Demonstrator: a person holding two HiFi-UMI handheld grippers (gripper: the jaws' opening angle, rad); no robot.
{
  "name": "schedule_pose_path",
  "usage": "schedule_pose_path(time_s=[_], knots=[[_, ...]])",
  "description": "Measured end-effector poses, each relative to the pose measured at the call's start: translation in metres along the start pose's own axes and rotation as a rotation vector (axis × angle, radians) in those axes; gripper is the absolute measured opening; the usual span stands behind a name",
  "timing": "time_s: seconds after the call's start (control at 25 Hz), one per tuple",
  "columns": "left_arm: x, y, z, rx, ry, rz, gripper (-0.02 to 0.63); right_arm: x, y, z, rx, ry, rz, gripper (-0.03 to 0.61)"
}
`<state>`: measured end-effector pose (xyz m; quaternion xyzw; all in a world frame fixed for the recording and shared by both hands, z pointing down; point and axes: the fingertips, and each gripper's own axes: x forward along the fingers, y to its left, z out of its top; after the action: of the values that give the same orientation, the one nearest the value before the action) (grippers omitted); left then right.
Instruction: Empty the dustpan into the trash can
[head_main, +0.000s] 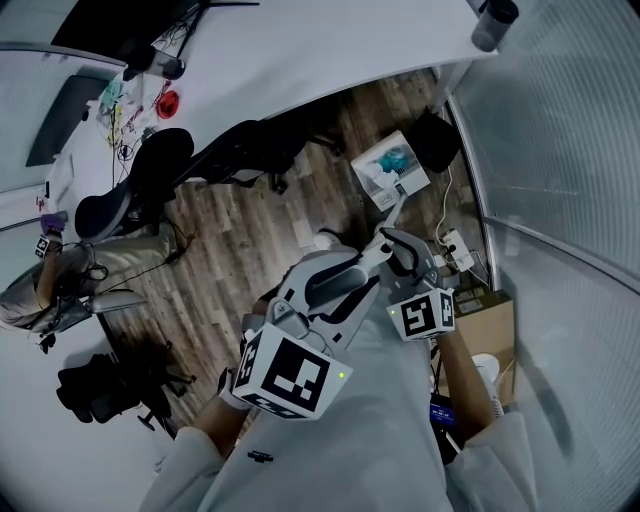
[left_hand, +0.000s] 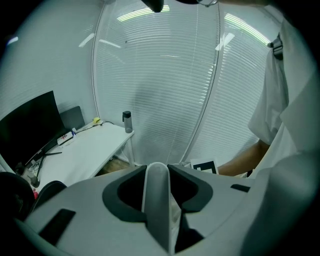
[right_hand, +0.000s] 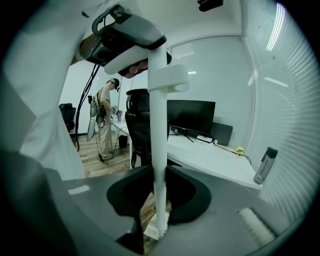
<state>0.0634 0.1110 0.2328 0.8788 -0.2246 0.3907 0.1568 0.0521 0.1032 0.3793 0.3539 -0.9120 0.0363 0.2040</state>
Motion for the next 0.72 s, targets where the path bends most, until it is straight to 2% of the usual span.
schedule_pose_path(time_s=[0.72], knots=[[0.034,-0.006,0.039,0.034,-0.115,-0.050,0.129,-0.024,-0.065,-0.015,-0.101,0.082,-0.104,0.086]])
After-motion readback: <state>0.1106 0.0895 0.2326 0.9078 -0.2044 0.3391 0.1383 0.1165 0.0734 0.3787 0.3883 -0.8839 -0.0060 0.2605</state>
